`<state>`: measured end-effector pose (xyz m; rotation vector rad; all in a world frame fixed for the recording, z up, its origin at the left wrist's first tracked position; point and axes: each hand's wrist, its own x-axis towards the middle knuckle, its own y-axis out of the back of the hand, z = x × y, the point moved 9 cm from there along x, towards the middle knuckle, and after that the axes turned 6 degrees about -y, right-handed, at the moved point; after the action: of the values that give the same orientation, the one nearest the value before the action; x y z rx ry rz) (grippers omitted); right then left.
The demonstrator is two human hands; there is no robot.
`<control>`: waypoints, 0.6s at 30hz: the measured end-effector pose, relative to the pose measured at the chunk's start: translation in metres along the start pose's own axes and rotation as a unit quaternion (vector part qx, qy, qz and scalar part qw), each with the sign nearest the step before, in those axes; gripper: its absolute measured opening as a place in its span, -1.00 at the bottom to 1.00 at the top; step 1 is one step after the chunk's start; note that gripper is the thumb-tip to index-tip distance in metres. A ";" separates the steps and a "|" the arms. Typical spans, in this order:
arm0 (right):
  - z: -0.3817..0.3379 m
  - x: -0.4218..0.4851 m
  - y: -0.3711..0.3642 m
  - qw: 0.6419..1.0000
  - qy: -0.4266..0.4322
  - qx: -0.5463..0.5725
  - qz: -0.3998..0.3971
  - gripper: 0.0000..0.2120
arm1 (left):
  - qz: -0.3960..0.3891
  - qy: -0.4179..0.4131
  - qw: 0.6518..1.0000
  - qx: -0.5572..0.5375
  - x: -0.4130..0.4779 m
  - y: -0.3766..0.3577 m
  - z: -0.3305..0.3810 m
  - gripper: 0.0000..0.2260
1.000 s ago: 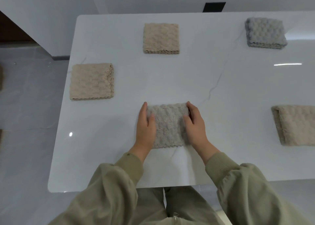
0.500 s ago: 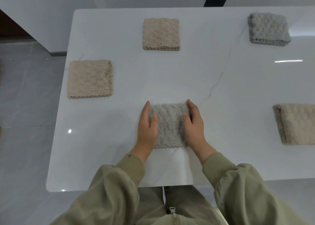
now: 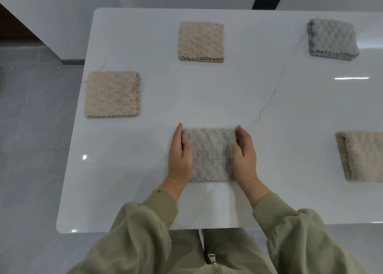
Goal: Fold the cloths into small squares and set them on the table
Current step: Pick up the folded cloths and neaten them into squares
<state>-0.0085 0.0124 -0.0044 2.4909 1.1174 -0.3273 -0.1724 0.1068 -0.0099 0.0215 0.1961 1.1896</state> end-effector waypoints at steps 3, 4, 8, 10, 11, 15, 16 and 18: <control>-0.005 -0.005 -0.011 0.999 0.020 -0.046 -0.014 -0.40 | -0.009 -0.023 0.999 0.030 0.000 -0.004 0.004 -0.46; -0.004 -0.005 -0.011 0.999 0.021 -0.047 -0.017 -0.41 | -0.004 -0.016 0.999 0.028 0.001 -0.005 0.003 -0.46; -0.007 0.008 0.005 0.996 0.042 -0.055 -0.052 -0.46 | 0.075 0.022 0.997 -0.021 -0.005 0.011 0.000 -0.57; -0.012 0.023 0.019 0.995 0.049 -0.069 -0.057 -0.49 | 0.100 0.031 0.994 -0.028 -0.011 0.018 -0.004 -0.63; -0.019 0.031 0.021 0.991 0.065 -0.089 -0.082 -0.51 | 0.143 0.031 0.989 -0.023 -0.019 0.025 -0.005 -0.65; -0.044 0.076 0.010 0.954 0.115 -0.169 -0.220 -0.55 | 0.350 0.053 0.934 -0.051 -0.066 0.038 -0.013 -0.68; -0.048 0.080 0.003 0.941 0.128 -0.186 -0.253 -0.55 | 0.401 0.055 0.912 -0.063 -0.083 0.034 -0.015 -0.68; -0.052 0.084 -0.012 0.913 0.154 -0.214 -0.310 -0.56 | 0.479 0.060 0.872 -0.079 -0.111 0.019 -0.017 -0.66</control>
<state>0.0396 0.0984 0.0091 1.7897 1.8725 0.1486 -0.2320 0.0102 -0.0093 -0.1136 0.1990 2.2057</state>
